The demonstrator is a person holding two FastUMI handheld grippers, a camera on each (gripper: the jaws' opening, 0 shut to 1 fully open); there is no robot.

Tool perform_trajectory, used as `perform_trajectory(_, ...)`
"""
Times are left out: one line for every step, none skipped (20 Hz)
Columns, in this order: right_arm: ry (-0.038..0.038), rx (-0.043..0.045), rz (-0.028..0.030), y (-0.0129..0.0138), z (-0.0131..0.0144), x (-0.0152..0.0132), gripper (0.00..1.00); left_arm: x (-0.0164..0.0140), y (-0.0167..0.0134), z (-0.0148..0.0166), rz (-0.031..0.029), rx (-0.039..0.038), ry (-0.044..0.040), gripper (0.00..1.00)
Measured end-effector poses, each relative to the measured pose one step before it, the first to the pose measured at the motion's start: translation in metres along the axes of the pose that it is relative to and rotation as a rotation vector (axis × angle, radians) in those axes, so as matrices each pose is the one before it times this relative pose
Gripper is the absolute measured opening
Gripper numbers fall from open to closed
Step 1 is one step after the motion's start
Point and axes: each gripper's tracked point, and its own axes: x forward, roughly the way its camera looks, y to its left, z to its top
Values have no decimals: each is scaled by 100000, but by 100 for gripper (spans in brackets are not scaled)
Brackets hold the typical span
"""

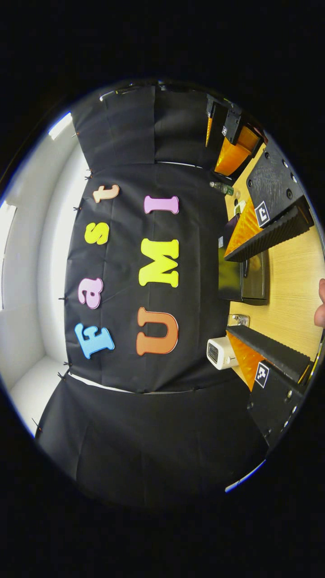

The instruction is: Open the electric oven with the left hand, put the food in, and close the electric oven.

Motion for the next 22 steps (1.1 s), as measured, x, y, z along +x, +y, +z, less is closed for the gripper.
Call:
perform_trajectory(103,-167,-408,-14,-34,-77,97,-20,118,-33,-39,-262,-161,93)
perform_trajectory(-168,-87,-376,-64,61,11,97,131,149,2,8,-118,-229,93)
perform_trajectory(-295,73,-344,8,120,26,97,186,37,-47,-285,-19,89,93)
perform_trajectory(-300,386,-436,-27,-63,67,97,218,43,-255,-62,-13,819,93)
perform_trajectory(43,534,-298,22,-8,80,97,100,6,-66,-115,-283,299,93)
perform_trajectory(183,590,-294,-67,-95,218,97,129,163,143,51,-539,62,93)
perform_trajectory(560,665,-14,22,-102,118,97,79,27,-51,-99,-455,489,93)
perform_trajectory(187,372,7,65,7,42,97,-2,127,-198,68,-23,300,93)
perform_trajectory(-297,127,-169,73,197,112,97,-37,79,70,-111,210,95,93)
perform_trajectory(-183,-158,-44,111,195,133,97,-42,184,57,124,272,-247,93)
perform_trajectory(118,-17,257,194,-60,11,97,-2,92,8,-84,131,29,93)
perform_trajectory(68,52,383,239,-16,44,97,-57,170,-76,-72,274,-220,93)
perform_trajectory(226,97,239,229,-6,-5,97,51,153,55,309,482,-339,93)
perform_trajectory(416,64,381,334,-166,136,97,-8,186,24,236,252,-304,93)
perform_trajectory(223,115,396,263,-47,-30,97,84,168,-30,1,-201,76,93)
perform_trajectory(191,-214,344,205,60,50,97,-43,195,69,-32,-374,119,93)
perform_trajectory(-153,-219,139,231,95,89,97,38,104,-10,-61,-175,18,93)
perform_trajectory(-72,-255,99,211,76,75,97,72,113,-211,-81,-177,332,93)
perform_trajectory(-19,-9,81,183,27,-31,97,84,91,-88,36,-216,121,93)
perform_trajectory(26,99,244,222,-48,45,97,-68,56,116,-109,-196,43,93)
perform_trajectory(-81,52,98,211,-5,-7,97,-11,100,98,-139,-33,-440,93)
perform_trajectory(-30,-202,55,184,105,15,97,102,67,66,-179,108,-99,93)
